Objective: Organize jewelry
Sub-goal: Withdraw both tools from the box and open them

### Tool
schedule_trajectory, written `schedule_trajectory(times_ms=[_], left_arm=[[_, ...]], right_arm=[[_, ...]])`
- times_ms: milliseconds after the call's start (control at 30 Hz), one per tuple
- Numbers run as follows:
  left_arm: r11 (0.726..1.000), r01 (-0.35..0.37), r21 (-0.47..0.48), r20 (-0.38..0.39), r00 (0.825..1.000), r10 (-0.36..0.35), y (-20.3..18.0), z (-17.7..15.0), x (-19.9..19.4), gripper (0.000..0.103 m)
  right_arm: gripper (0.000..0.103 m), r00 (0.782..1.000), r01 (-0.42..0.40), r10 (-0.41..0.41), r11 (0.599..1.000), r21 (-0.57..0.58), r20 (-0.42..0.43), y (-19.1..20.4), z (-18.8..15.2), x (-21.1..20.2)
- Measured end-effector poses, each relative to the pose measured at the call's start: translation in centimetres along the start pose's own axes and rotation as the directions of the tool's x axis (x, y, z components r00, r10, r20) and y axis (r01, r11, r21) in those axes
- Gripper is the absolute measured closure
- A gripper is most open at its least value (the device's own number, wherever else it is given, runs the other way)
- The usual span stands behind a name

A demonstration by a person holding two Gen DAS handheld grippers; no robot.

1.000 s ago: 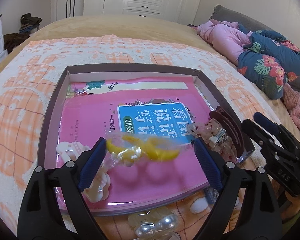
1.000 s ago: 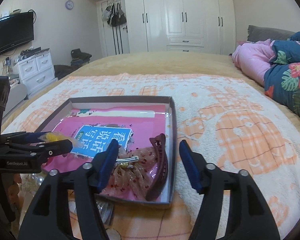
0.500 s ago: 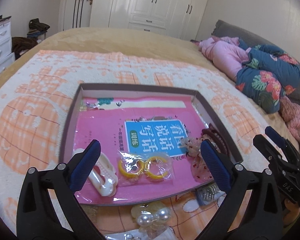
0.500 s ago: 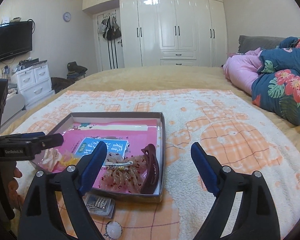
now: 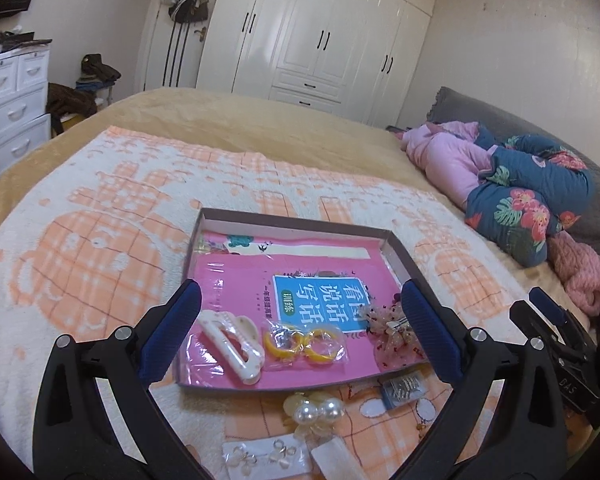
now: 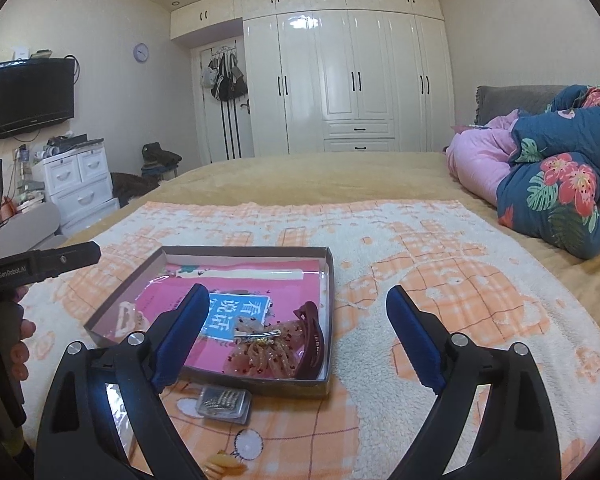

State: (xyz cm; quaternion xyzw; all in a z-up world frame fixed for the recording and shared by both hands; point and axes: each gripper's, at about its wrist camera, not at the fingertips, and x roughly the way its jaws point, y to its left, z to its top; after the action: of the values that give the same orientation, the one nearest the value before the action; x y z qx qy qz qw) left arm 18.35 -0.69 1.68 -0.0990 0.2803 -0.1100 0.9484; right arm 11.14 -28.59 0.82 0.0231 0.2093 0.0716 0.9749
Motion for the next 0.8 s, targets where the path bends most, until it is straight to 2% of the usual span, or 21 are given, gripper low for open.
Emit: schedule_trajectory(times_ms=[467,800], left_arm=[[1.000,-0.014,-0.024,0.018,1.000,0.015,1.9,-1.8,-3.5,0.011],[0.999,-0.038,-0.018,0.020,0.999,0.039,3.1,-3.4,-5.2,0.011]], right_arm=[[0.015,0.999,-0.038,0.038,0.999,-0.035,0.009,2.0,-1.1,-2.6],[0.015,0.997,-0.078,0.077,0.994,-0.075,-0.016,3.9,-2.3,-3.5]])
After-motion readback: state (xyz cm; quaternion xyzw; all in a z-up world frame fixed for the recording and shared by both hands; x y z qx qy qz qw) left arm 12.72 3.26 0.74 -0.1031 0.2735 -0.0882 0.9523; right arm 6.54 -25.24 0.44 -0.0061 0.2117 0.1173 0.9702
